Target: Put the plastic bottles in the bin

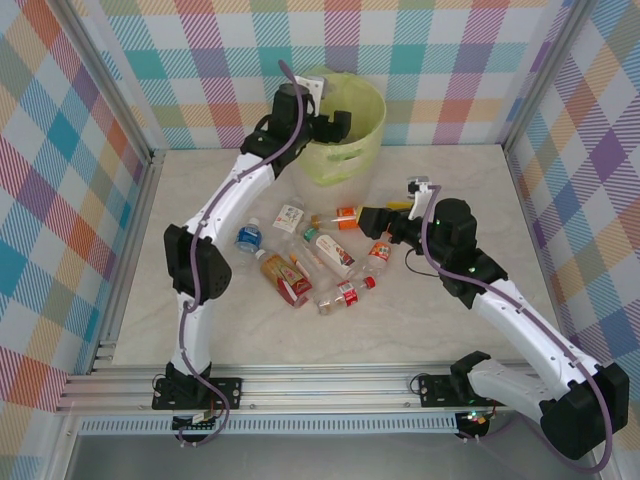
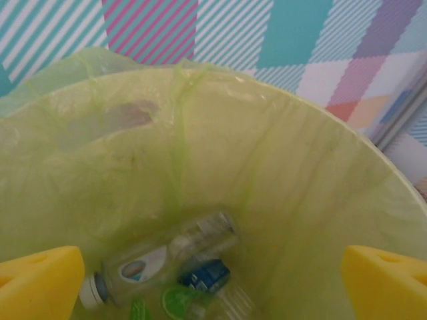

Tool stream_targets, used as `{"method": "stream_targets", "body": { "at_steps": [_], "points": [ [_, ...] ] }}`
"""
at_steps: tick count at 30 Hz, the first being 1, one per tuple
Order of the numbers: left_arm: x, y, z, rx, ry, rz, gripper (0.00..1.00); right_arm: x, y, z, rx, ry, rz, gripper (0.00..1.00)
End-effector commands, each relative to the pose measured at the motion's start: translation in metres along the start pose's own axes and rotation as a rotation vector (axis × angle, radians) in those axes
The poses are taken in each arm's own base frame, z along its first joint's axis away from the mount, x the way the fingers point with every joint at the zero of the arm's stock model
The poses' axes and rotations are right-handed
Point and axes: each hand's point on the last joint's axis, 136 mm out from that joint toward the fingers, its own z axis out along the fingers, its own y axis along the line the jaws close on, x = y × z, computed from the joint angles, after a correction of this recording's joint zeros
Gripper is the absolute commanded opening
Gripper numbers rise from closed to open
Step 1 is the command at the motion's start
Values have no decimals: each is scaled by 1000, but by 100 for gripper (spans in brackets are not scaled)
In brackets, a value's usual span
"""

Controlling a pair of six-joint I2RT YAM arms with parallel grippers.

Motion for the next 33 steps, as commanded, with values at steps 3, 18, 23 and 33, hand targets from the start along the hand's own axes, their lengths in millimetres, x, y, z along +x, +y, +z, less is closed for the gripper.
{"method": "stream_targets", "body": {
  "at_steps": [3,18,23,33],
  "points": [
    [-50,-17,-70,92,-66,11,100,1,-5,5,22,-13,5,100],
    [-63,4,-151,-1,-258,5,100,2,-19,12,80,-24,39,100],
    [-48,13,-173,-24,-284,-77,100,1,-26,18,100,-39,61,100],
    [30,52,-222,-162,-219,-391,100,2,-33,29,109,-59,42,100]
  ]
}}
